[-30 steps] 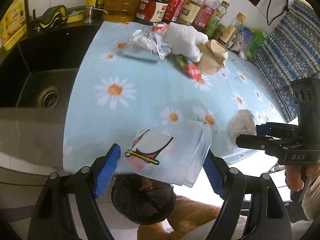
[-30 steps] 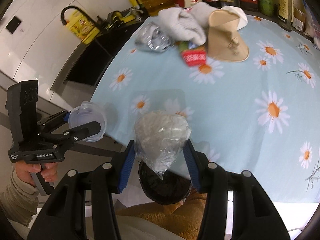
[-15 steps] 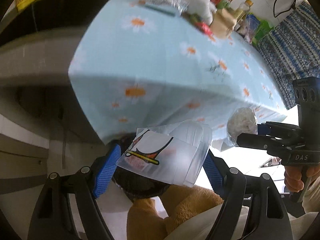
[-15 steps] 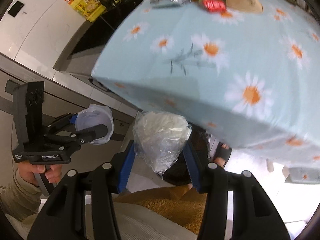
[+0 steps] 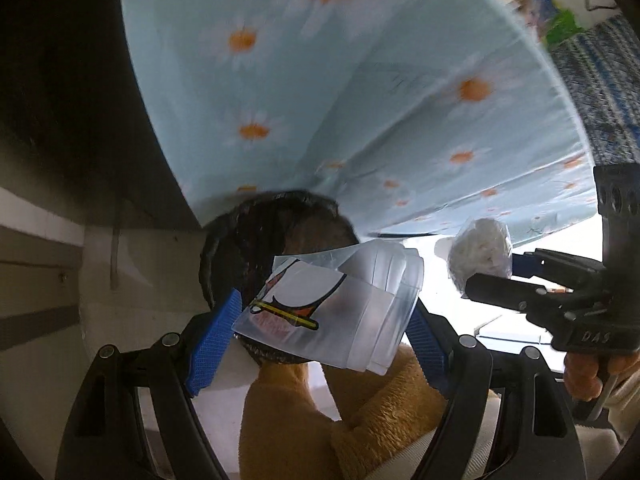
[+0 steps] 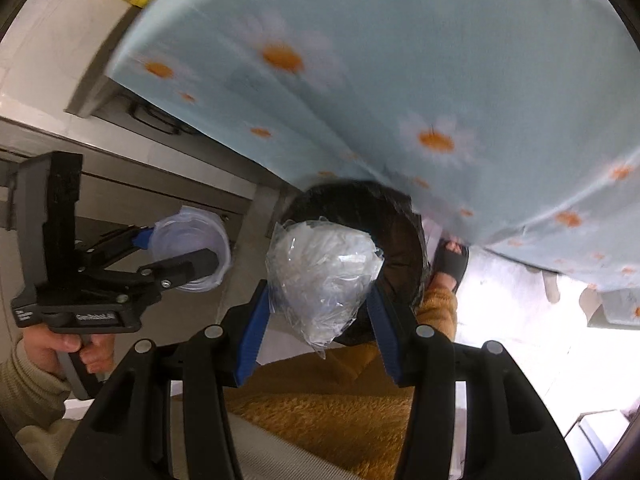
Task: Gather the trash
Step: 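Lower both tools into the black trash bin and open them, dropping the bag and cup, then raise both empty tools back over the table toward the remaining trash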
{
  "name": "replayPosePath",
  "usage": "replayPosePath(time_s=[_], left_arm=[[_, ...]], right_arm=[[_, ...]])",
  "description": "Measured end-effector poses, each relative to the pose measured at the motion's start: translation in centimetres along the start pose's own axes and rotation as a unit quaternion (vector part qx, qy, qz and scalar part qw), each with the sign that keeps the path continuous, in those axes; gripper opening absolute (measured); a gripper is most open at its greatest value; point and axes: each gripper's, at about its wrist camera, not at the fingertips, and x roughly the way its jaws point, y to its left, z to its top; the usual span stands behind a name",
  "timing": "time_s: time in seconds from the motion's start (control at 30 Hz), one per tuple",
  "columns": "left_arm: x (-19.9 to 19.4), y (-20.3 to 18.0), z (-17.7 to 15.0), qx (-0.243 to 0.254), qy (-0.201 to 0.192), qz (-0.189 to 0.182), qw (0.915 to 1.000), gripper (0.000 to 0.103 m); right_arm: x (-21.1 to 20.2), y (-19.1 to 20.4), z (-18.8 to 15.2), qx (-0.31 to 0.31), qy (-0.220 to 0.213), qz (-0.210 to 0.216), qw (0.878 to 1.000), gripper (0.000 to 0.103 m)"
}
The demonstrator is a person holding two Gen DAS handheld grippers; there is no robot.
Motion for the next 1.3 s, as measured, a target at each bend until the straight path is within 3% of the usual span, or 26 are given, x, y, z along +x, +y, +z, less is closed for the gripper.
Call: replayPosePath(time_s=[0.27, 0.6, 0.77, 1.23, 1.3], left_arm=[[4.5, 2.5, -0.3, -0.032, 0.022, 0.023, 0.9990, 0.078], [7.2, 3.5, -0.1, -0.046, 0.038, 0.027, 0.9979, 0.078], [7.5, 4.1, -0.2, -0.062, 0.043, 0.029, 0.9967, 0.085], [6.1, 3.5, 0.4, -0.057, 0.032, 0.037, 0.9972, 0.085], [5.6, 3.2, 0.4, -0.051, 0.029, 0.036, 0.9976, 0.085]], right_arm=[[6.3, -3.2, -0.4, 0.062, 0.036, 0.010, 0.997, 0.050], [9.6, -5.0, -0.8, 0.101, 0.048, 0.030, 0.993, 0.051], [9.3, -5.1, -0.7, 0.110, 0.041, 0.042, 0.992, 0.064], [4.8, -5.4, -0.8, 0.115, -0.009, 0.035, 0.993, 0.067], [4.1, -5.2, -1.0, 0.101, -0.028, 0.017, 0.994, 0.079]])
